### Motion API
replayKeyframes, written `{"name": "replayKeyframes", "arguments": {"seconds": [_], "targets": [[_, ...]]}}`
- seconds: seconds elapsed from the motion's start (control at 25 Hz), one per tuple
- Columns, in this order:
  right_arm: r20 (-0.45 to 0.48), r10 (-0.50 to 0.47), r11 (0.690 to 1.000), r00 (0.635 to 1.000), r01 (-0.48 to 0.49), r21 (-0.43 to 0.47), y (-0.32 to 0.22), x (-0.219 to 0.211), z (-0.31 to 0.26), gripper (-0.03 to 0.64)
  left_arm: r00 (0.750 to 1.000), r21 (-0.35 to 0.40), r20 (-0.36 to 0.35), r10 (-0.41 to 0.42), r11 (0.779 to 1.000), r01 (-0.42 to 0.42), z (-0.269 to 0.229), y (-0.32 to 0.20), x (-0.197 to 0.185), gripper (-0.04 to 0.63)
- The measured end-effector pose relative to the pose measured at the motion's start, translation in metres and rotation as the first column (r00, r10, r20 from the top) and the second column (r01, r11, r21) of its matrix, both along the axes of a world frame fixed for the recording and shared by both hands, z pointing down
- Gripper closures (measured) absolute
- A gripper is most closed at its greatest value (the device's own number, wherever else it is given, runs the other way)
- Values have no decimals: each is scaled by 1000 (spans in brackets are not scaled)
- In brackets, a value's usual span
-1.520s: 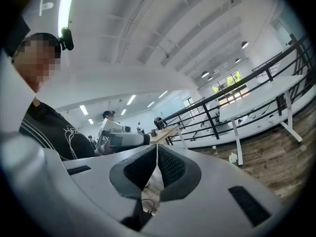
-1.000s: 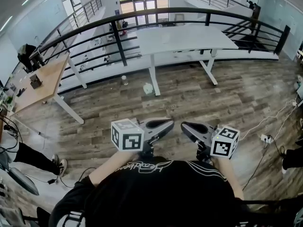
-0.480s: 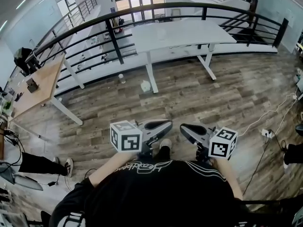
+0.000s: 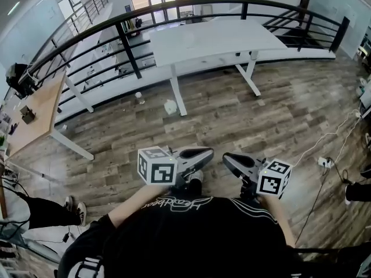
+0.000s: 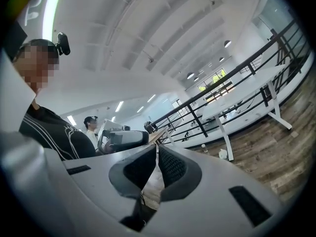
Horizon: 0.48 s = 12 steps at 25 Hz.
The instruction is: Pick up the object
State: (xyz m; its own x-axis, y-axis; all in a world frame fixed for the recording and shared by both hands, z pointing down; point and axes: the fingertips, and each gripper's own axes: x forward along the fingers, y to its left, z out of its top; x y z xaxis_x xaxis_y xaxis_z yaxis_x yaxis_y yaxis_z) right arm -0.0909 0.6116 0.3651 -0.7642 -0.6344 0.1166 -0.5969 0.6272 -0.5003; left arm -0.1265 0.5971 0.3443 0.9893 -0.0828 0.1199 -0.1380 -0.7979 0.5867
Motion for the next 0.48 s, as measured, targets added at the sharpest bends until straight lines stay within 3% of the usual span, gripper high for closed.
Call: {"name": "replayKeyframes", "arguments": {"seconds": [0.48], "targets": [[62, 11, 998, 998, -7, -61, -232, 17, 8, 595, 999, -53, 46, -2, 999, 5, 13, -232, 18, 588]]}}
